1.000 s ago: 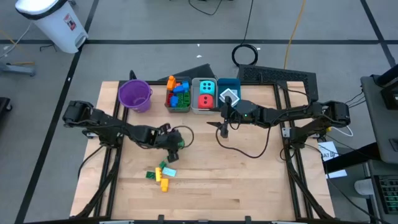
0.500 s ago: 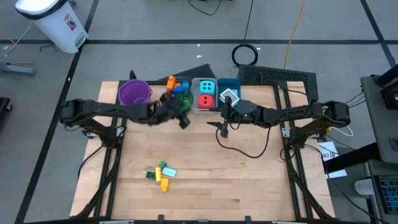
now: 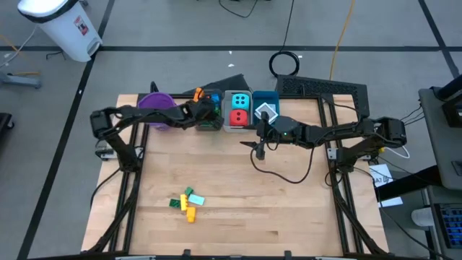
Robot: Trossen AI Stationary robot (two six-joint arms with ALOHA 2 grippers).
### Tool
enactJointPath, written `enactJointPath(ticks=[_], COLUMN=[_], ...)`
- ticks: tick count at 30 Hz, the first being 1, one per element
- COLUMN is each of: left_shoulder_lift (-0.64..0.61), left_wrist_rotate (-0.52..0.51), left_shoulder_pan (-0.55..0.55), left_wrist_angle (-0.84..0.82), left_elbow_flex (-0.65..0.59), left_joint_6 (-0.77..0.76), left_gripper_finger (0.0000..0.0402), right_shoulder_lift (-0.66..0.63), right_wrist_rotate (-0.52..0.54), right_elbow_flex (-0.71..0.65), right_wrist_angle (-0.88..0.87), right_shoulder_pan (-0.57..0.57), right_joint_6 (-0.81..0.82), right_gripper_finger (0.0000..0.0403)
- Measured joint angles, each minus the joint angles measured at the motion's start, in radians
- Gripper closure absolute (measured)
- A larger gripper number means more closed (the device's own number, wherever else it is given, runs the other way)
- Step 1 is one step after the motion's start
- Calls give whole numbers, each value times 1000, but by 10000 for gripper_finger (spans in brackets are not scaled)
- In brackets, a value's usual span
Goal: Pick & Place Toys
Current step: Put the green game piece into the black bin
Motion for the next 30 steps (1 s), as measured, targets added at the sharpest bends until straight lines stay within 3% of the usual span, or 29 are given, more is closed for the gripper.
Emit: enactJointPath(ticks=[3,8,15,21,30], left_shoulder_lift=[40,61,-11,-169,-391], left_wrist_rotate=[0,-21,-23,-4,99], left_shoulder_pan=[13,16,16,-2,-130], left_wrist_angle=[21,23,14,-40,-332], left_elbow_flex=[0,-1,-1,0,0], left_joint_6=[-19,-35,93,84,-52], left_gripper_finger=[206,124,39,13,12], right_shoulder_lift=[0,0,0,0,0], right_wrist_rotate=[0,0,0,0,0], right_elbow_flex=[0,0,0,0,0], right_wrist_angle=[-4,-5,-6,-7,-24], right_shoulder_pan=[0,0,0,0,0], right_joint_6=[-2,-3,-3,-3,-1], right_gripper_finger=[147,147,147,147,147])
